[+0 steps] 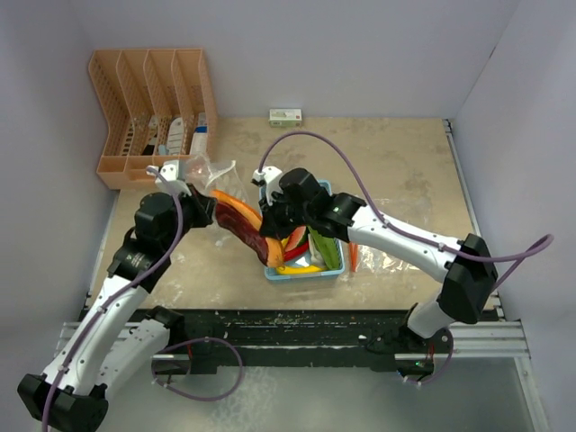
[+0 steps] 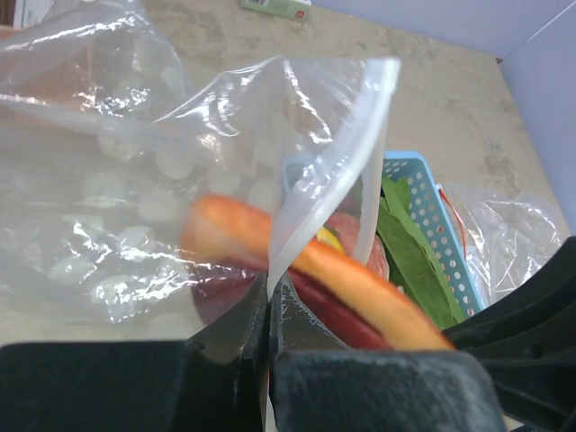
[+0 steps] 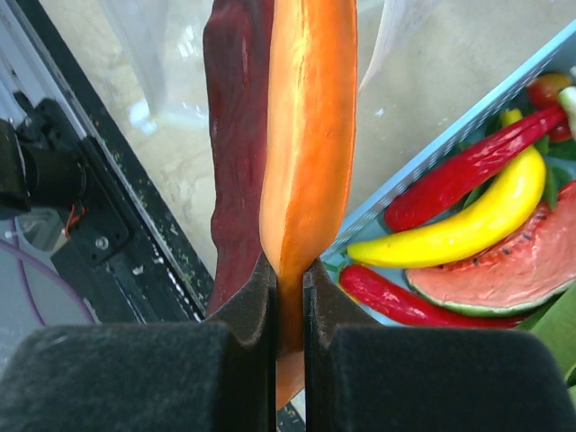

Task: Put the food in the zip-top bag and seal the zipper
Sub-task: Place the fake vegetable in the zipper food storage bag.

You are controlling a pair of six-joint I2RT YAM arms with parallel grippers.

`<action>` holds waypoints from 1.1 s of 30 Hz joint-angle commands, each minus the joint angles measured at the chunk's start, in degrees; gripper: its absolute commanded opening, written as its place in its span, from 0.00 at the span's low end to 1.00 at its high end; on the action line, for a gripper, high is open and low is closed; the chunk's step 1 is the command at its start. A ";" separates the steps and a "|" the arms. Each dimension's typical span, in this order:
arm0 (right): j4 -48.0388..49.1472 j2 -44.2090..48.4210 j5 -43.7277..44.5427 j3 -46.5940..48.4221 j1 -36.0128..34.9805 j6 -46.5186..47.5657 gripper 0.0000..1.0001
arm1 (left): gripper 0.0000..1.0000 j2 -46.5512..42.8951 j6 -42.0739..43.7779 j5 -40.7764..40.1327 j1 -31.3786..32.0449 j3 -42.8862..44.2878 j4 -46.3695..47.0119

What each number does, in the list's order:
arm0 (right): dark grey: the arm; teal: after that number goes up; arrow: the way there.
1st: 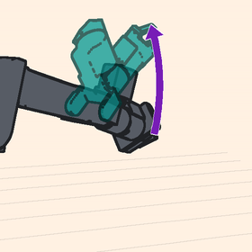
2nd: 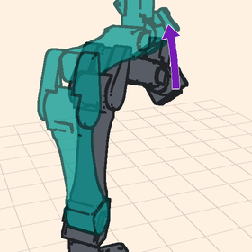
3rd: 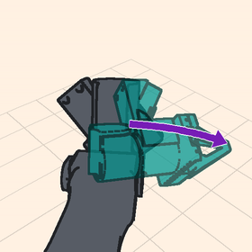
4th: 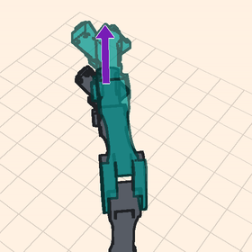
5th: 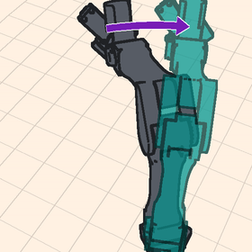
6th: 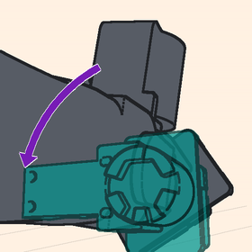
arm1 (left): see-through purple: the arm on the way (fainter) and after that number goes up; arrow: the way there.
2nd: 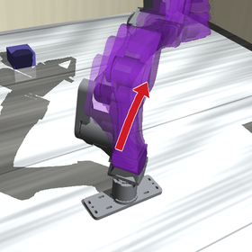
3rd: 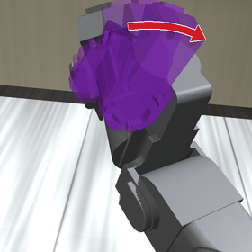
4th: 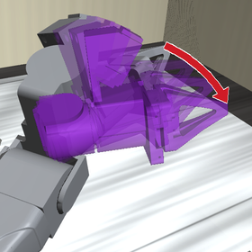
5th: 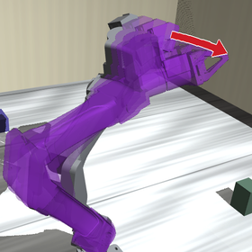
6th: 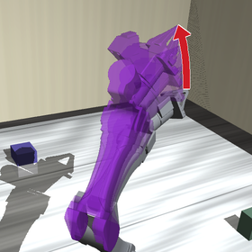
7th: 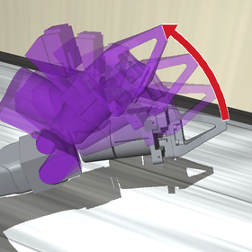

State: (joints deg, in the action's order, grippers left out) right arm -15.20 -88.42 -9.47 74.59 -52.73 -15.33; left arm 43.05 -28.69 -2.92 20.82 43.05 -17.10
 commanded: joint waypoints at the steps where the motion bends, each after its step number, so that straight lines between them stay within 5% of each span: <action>1: -3.82 -0.48 1.21 4.22 -1.45 2.54 0.00 | 0.00 -0.84 1.87 0.07 0.28 3.64 3.82; 13: -8.77 -8.47 4.40 20.63 -1.59 -0.36 0.00 | 0.00 0.87 -0.56 9.50 0.31 -1.01 7.81; 33: -1.63 -13.86 12.04 24.67 -1.50 -10.55 0.00 | 0.00 -0.21 -2.87 13.01 0.36 -4.57 8.26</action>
State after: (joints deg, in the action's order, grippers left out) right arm -22.72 -103.88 -1.17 96.92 -54.28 -21.91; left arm 43.18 -30.70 8.62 20.82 38.83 -11.90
